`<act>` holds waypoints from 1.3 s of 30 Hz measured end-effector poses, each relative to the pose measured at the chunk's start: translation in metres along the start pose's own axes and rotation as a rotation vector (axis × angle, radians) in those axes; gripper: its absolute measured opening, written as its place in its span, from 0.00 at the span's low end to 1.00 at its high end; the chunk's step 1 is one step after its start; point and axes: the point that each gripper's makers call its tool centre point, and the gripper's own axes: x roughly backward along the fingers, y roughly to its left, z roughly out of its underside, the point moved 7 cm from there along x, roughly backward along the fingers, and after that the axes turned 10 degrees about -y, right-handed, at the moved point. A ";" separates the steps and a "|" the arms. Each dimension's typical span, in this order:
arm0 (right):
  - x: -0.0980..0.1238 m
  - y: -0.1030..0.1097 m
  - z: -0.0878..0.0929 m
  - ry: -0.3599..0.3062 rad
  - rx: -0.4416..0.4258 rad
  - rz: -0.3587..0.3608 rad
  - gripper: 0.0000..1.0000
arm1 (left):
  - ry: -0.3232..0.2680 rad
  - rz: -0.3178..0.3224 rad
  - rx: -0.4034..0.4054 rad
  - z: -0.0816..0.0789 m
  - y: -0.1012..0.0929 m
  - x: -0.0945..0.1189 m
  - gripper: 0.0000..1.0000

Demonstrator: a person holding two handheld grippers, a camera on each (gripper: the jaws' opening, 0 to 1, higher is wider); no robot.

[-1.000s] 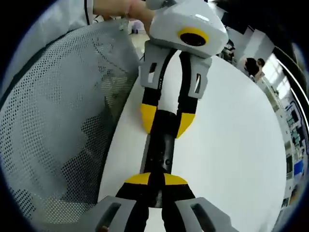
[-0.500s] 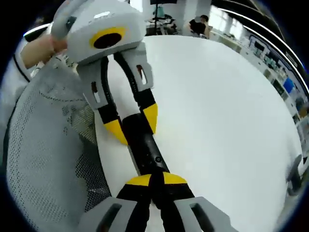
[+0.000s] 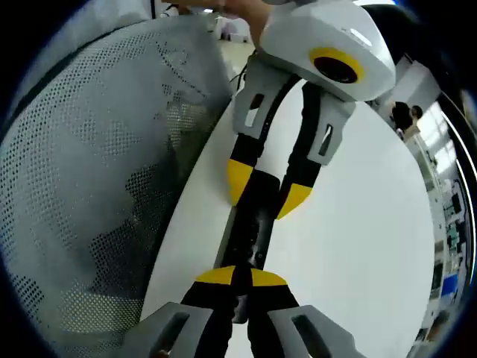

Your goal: Press the specified remote control buttons in sequence, fully releasing each button before pressing the next.

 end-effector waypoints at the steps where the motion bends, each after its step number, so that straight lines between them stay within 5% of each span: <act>1: 0.000 -0.001 0.000 0.006 0.012 -0.007 0.02 | 0.000 0.000 0.001 0.000 0.000 0.000 0.24; 5: 0.001 -0.006 0.002 -0.034 -0.334 0.037 0.01 | -0.004 -0.002 0.005 0.000 0.000 0.000 0.24; 10: 0.000 -0.003 0.000 0.023 -0.608 0.178 0.01 | -0.006 -0.005 0.009 0.000 0.000 0.000 0.24; 13: -0.002 0.000 -0.004 0.042 -0.589 0.211 0.00 | -0.006 -0.006 0.012 0.001 0.000 0.000 0.24; 16: 0.000 0.001 0.001 -0.020 -0.535 0.192 0.00 | -0.009 -0.007 0.012 0.001 0.000 0.000 0.24; 19: 0.000 0.007 -0.001 -0.041 -0.157 0.160 0.01 | -0.012 -0.007 0.010 0.001 0.000 0.000 0.24; 23: -0.003 0.008 -0.005 0.024 0.017 0.099 0.00 | -0.004 -0.010 0.016 0.000 0.000 0.000 0.24; 26: -0.003 0.003 -0.005 0.032 -0.017 0.071 0.00 | 0.006 -0.011 0.017 -0.001 -0.001 0.000 0.24; 34: 0.000 -0.005 0.002 -0.060 -0.545 0.117 0.00 | 0.002 -0.015 0.022 -0.001 -0.001 0.000 0.24; 39: -0.001 -0.003 -0.001 -0.042 -0.440 0.118 0.00 | 0.003 -0.017 0.023 -0.001 -0.001 0.000 0.24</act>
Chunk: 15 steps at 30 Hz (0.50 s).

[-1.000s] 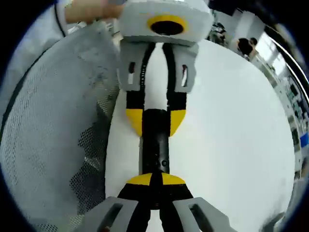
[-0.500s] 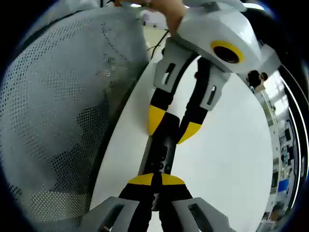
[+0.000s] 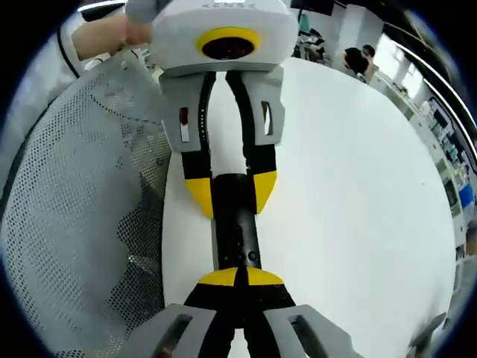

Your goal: Press the specified remote control buttons in sequence, fully releasing each button before pressing the next.

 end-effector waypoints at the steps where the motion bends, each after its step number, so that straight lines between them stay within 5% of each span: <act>1: 0.001 -0.002 0.002 -0.016 -0.005 -0.001 0.00 | 0.000 0.000 0.000 0.000 0.000 0.000 0.24; 6: 0.006 -0.007 0.004 -0.075 -0.055 -0.034 0.00 | 0.011 0.006 0.000 -0.001 0.001 0.000 0.24; 15: 0.000 -0.004 -0.001 0.030 0.056 -0.030 0.00 | 0.028 0.013 0.009 -0.001 0.002 0.000 0.24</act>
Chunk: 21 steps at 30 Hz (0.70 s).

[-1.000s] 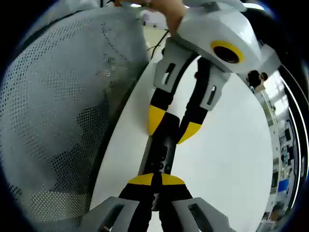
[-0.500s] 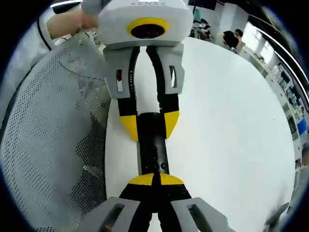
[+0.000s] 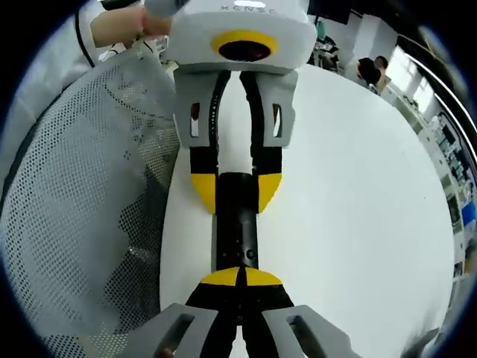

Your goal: Press the specified remote control buttons in sequence, fully releasing each button before pressing the next.

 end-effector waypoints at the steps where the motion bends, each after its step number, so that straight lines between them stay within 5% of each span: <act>1: 0.000 0.000 -0.001 0.015 -0.020 0.010 0.00 | -0.002 0.002 0.002 0.000 0.000 0.000 0.24; 8: -0.001 0.000 0.000 0.043 -0.012 0.024 0.00 | 0.009 0.015 0.002 -0.001 0.001 0.000 0.24; 14: 0.005 -0.002 0.009 -0.080 -0.136 -0.006 0.00 | 0.024 0.009 -0.004 -0.002 0.000 -0.001 0.24; 21: 0.007 0.002 0.013 -0.035 -0.112 -0.009 0.00 | 0.023 0.011 0.005 -0.001 0.000 -0.001 0.24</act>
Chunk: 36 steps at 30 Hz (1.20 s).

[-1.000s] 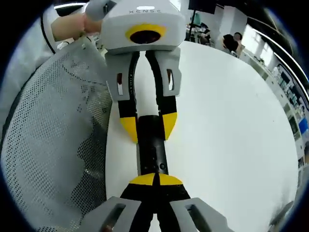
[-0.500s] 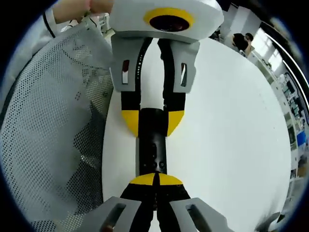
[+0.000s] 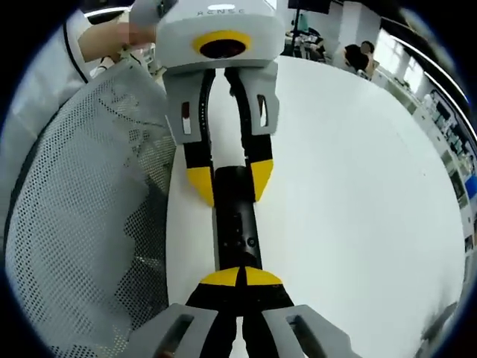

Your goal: Press the specified remote control buttons in sequence, fully releasing each button before pressing the next.

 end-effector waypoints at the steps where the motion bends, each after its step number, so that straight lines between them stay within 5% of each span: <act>1: -0.001 0.001 -0.003 0.039 0.050 0.014 0.00 | -0.001 -0.001 -0.001 0.000 0.000 0.000 0.24; 3: -0.004 0.004 -0.006 0.083 0.123 0.032 0.00 | 0.003 -0.003 -0.009 0.000 -0.001 0.000 0.24; 13: 0.004 -0.002 0.006 -0.076 -0.160 0.003 0.00 | 0.031 0.000 -0.028 -0.002 -0.001 -0.001 0.24; 18: 0.010 -0.001 0.014 -0.058 -0.163 0.005 0.00 | 0.030 0.003 -0.024 -0.002 -0.001 0.000 0.24; 24: 0.005 0.003 0.004 0.031 0.056 0.035 0.00 | 0.026 0.006 -0.028 -0.001 0.000 -0.001 0.24; 28: 0.003 0.005 0.003 0.037 0.098 0.056 0.00 | 0.039 0.017 -0.034 -0.002 0.000 -0.001 0.24; 32: 0.006 0.002 0.010 -0.097 -0.076 0.080 0.00 | 0.051 0.018 -0.040 -0.003 0.000 -0.001 0.24; 36: 0.007 0.004 0.015 -0.157 -0.096 0.091 0.00 | 0.041 0.011 -0.039 -0.002 -0.001 -0.001 0.24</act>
